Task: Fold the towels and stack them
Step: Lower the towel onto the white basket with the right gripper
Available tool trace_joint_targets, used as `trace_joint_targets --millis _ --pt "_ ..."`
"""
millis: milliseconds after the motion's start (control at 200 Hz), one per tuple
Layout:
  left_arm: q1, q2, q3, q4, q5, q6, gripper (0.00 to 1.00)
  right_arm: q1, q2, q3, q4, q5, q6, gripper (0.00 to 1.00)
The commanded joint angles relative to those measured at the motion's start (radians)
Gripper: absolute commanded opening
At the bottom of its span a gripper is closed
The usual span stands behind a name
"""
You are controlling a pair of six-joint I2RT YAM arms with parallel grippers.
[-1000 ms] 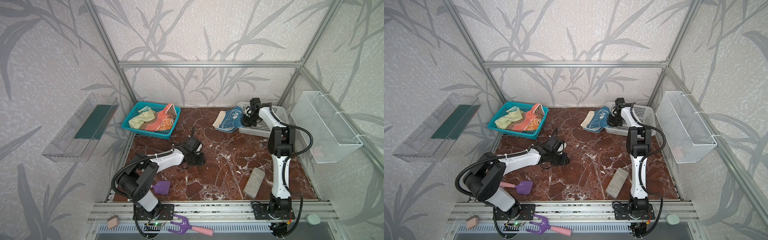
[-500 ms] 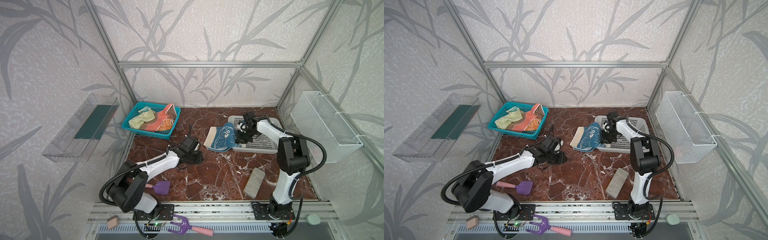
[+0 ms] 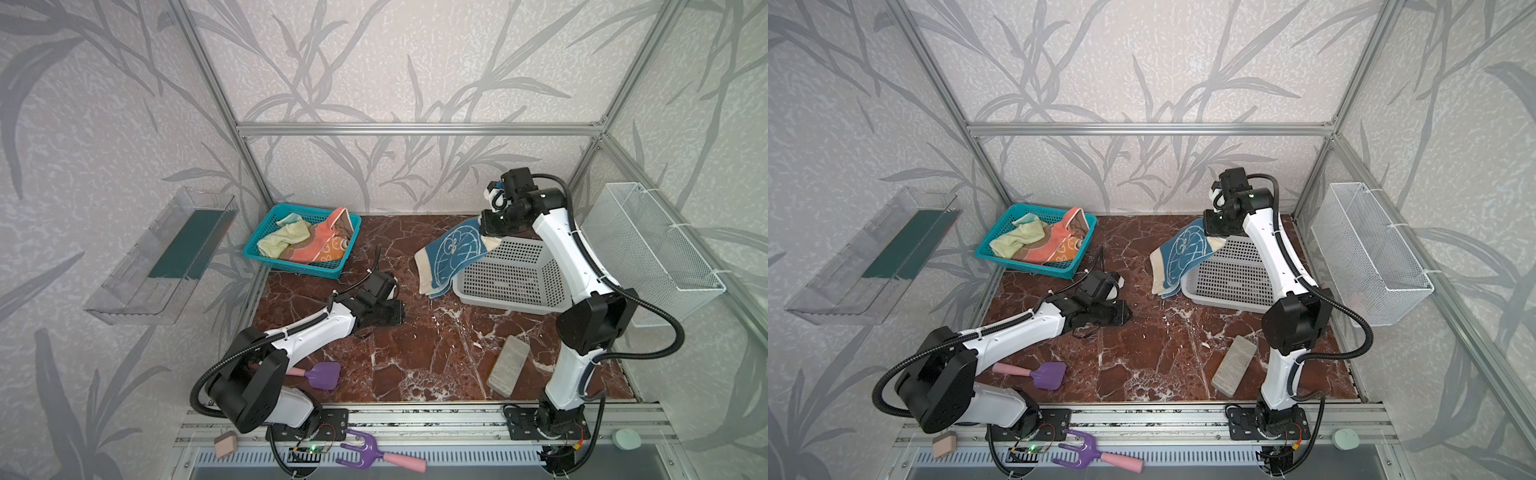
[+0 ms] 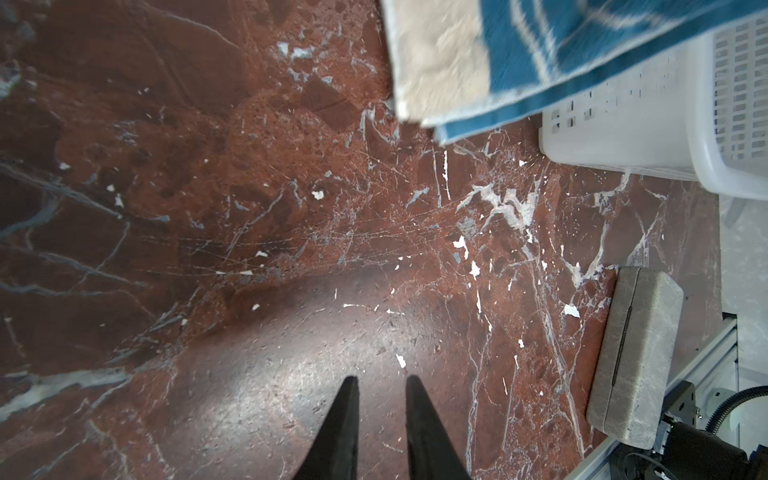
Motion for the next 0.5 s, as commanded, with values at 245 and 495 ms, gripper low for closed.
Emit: trace_joint_targets --millis 245,495 --pt "0.008 0.042 0.031 0.019 -0.008 0.03 0.23 -0.007 0.008 0.226 -0.218 0.122 -0.034 0.0" --pt "0.021 0.061 0.032 0.03 0.014 0.046 0.22 -0.049 -0.037 0.259 -0.258 0.159 -0.041 0.0"
